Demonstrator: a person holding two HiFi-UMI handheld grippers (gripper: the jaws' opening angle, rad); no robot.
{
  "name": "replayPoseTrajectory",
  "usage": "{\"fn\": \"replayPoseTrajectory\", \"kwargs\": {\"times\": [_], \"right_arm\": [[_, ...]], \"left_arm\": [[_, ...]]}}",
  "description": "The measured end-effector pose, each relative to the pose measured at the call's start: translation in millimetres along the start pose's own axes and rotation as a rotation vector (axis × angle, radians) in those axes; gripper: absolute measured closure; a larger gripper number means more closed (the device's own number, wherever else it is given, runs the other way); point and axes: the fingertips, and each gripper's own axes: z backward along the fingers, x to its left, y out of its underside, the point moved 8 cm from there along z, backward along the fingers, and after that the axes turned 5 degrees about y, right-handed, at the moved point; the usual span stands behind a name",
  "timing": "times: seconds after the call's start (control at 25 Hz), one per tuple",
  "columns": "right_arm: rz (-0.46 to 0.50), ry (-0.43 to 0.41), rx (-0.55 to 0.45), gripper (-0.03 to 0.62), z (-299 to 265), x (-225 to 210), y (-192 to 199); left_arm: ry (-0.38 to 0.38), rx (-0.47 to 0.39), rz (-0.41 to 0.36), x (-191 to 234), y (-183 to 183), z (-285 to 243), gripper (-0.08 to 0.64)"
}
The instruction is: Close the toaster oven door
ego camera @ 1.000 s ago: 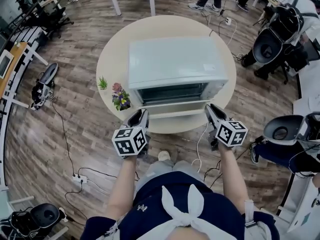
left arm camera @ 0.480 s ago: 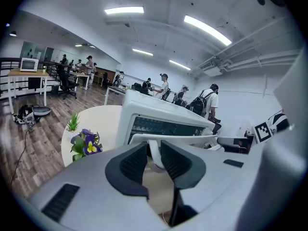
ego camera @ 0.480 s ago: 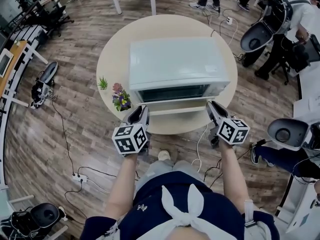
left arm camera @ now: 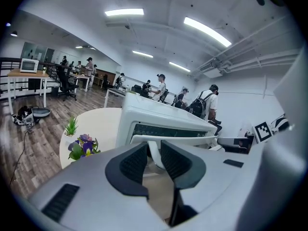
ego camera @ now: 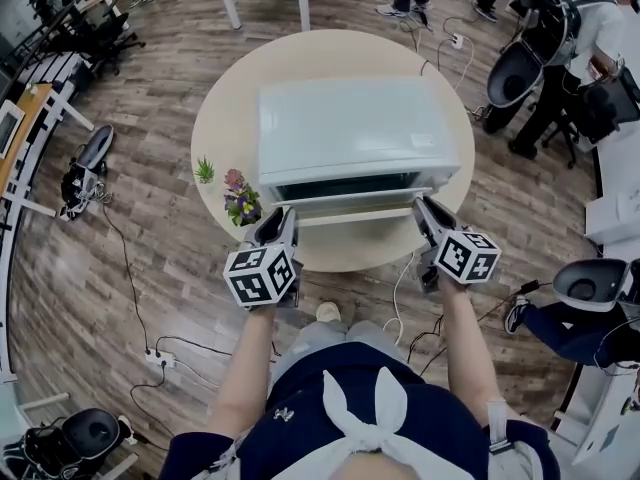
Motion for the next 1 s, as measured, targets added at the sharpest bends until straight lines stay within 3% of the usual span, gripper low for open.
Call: {"fn": "replayPoseTrajectory", "kwargs": {"times": [0.44,1.0], "right_arm": [[-0.007,-0.003,0.005,0.503,-11.0,-1.5,-11.2],[-0.013,-0.001,-0.002,0.503,-21.8,-2.2,-19.6]], "left_arm": [[-0.015,-0.023,-0.030,1.6,-10.0,-9.1,0.460],[-0.007,-0.038,-0.005,6.7,-17.8,-18.3,0.462]]}}
